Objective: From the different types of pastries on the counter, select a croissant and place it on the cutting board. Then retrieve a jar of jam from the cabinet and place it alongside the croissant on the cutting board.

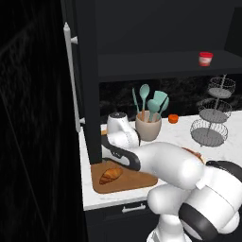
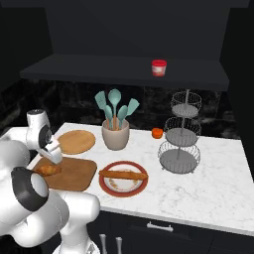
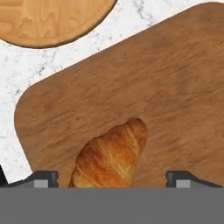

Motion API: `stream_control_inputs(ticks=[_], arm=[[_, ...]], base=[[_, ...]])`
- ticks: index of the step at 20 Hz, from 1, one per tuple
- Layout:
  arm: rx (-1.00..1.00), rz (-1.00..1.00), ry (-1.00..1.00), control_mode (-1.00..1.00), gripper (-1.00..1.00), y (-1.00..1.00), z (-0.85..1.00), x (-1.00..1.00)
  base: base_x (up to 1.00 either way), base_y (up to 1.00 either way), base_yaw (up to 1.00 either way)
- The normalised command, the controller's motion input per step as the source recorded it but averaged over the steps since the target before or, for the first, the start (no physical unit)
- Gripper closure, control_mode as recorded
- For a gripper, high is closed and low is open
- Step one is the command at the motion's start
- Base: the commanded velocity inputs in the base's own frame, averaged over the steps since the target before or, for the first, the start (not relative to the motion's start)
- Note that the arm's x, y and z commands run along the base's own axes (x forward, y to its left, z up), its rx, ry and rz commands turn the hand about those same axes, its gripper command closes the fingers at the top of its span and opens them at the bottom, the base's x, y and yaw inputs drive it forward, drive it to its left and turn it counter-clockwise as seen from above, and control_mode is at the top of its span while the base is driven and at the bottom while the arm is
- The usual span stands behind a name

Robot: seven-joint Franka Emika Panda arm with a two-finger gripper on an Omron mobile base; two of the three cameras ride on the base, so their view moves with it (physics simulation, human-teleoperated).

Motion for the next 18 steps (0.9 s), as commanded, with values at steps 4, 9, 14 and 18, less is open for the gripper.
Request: stream_control_inputs(ticks=[4,9,14,18], arm=[[0.01,0.05,-0.17,-1.0,-1.0,-0.16,0.48,-0.41],[0.11,0.11,-0.11,-1.0,-1.0,-0.65,0.97,-0.47],[0.33,0.13,-0.01,-1.0,-1.0,-1.0,0.71,-0.33],[0.11,0.14,-0.04,-1.0,-1.0,-0.92,0.59,-0.12]], base=[[0.0,0.0,0.0],[0.0,0.0,0.0],[0.0,0.0,0.0],[0.0,0.0,0.0]])
